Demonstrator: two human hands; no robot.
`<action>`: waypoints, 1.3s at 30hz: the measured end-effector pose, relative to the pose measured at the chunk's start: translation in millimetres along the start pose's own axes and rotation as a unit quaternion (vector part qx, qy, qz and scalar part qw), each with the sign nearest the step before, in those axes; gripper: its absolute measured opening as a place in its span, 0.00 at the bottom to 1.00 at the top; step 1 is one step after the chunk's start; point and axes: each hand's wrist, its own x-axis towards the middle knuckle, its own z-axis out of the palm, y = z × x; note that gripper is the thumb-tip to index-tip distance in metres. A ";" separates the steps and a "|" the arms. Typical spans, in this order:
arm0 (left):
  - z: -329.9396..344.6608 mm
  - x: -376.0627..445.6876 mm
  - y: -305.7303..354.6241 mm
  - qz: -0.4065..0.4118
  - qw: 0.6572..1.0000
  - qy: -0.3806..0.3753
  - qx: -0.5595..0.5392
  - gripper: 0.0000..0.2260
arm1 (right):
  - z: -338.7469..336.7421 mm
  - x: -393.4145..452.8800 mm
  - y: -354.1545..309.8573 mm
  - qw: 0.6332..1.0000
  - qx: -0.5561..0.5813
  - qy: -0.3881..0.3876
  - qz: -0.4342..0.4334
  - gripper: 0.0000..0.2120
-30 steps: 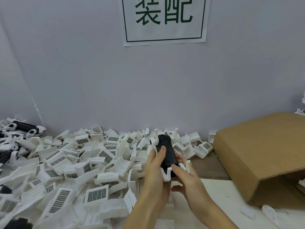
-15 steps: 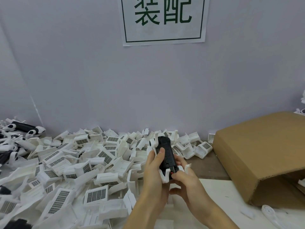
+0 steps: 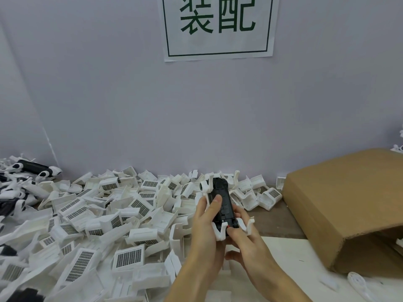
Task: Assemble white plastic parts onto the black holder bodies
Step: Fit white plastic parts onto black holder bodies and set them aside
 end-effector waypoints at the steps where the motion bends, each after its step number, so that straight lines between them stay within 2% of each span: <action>1: -0.2 0.2 -0.1 0.001 1.000 0.001 0.002 0.13 | -0.4 0.1 0.2 1.000 0.009 -0.002 0.002 0.25; 5: -2.0 0.8 -1.6 0.000 1.000 0.006 0.007 0.16 | -0.2 0.1 -3.0 0.999 0.046 -0.018 0.010 0.15; 8: -3.0 1.8 -3.8 -0.004 1.000 0.015 0.014 0.17 | -0.3 0.6 -2.7 0.998 0.061 -0.015 0.015 0.12; 11: -3.1 3.2 -5.0 -0.002 0.999 0.028 0.015 0.16 | -0.9 2.5 0.1 0.998 0.059 -0.004 0.025 0.15; 21: -4.9 4.9 -6.4 -0.012 0.998 0.056 0.000 0.14 | 1.1 1.8 -1.7 0.997 0.057 -0.021 0.047 0.16; 25: -5.7 6.0 -8.0 -0.005 0.998 0.061 0.013 0.13 | 0.8 1.1 -2.2 0.997 0.061 -0.025 0.050 0.22; 27: -5.9 7.4 -10.0 0.005 0.998 0.059 0.020 0.09 | 0.2 2.1 -0.6 0.996 0.066 -0.016 0.051 0.20; 29: -5.5 8.3 -10.9 0.012 0.998 0.053 0.024 0.10 | 0.5 3.0 0.9 0.996 0.073 -0.009 0.051 0.19; 33: -6.7 9.0 -11.6 0.011 0.998 0.049 0.031 0.06 | 1.2 3.3 0.5 0.994 0.084 -0.002 0.064 0.21; 39: -5.0 8.6 -10.4 0.011 0.998 0.060 0.031 0.05 | 0.5 0.1 -3.9 0.991 0.110 -0.018 0.068 0.16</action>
